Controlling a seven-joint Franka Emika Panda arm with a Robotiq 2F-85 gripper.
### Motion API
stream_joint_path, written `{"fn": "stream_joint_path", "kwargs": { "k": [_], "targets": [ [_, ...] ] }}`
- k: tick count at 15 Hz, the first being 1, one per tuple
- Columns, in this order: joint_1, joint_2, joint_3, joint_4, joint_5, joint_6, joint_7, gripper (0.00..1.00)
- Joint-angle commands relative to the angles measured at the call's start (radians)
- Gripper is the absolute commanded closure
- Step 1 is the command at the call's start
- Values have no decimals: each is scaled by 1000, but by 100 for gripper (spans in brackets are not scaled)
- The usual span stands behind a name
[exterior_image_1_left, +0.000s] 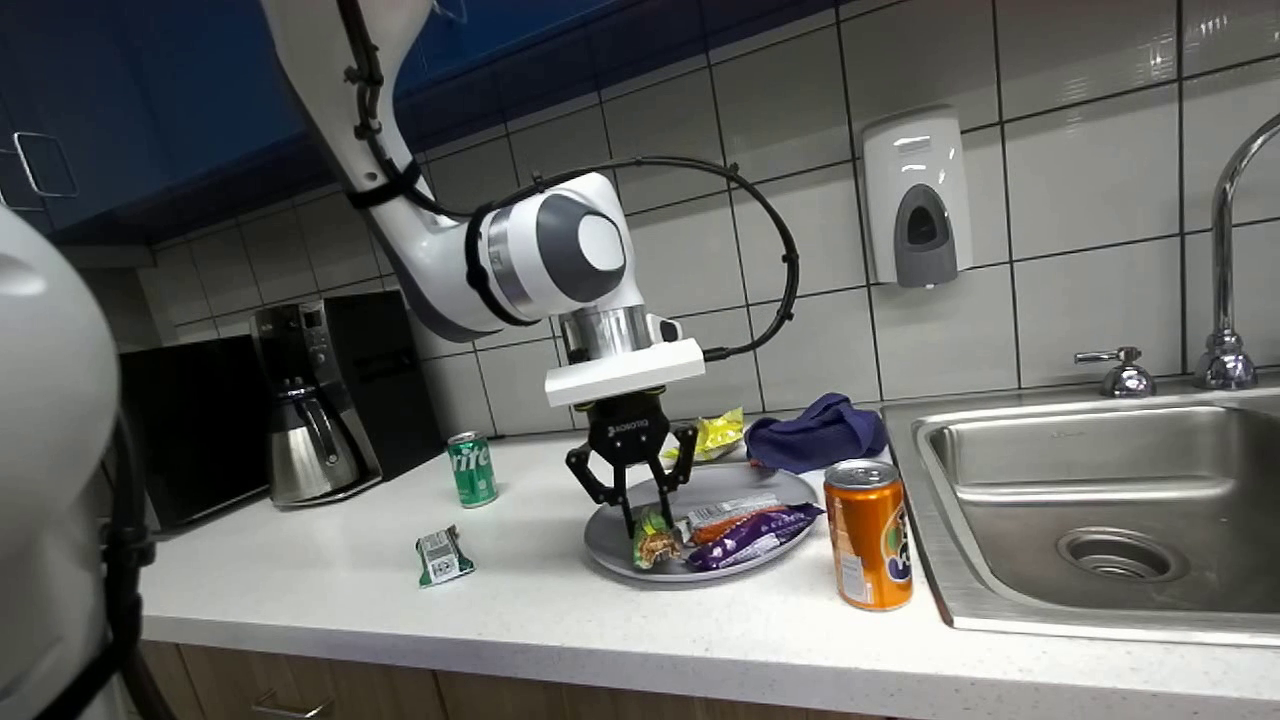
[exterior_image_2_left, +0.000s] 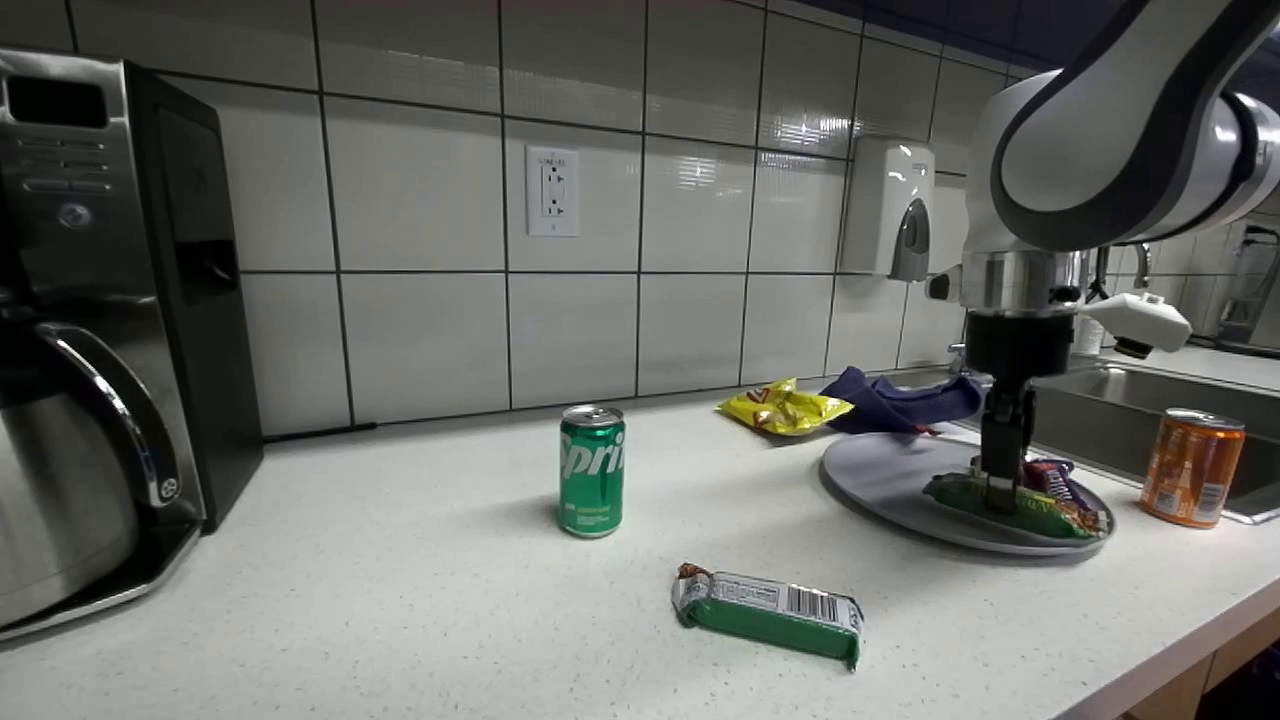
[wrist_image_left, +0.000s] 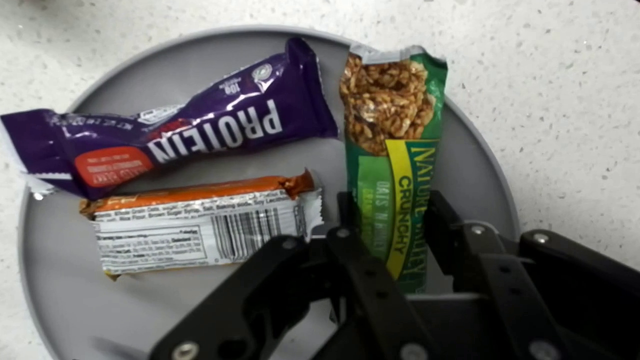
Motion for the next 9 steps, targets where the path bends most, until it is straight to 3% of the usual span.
{"fn": "stream_joint_path", "kwargs": {
  "k": [1, 6, 9],
  "targets": [
    [-16, -14, 24, 6, 33, 0, -37, 37],
    [-10, -40, 37, 4, 45, -19, -44, 0],
    [-2, -66, 49, -1, 56, -29, -50, 0]
  ]
}}
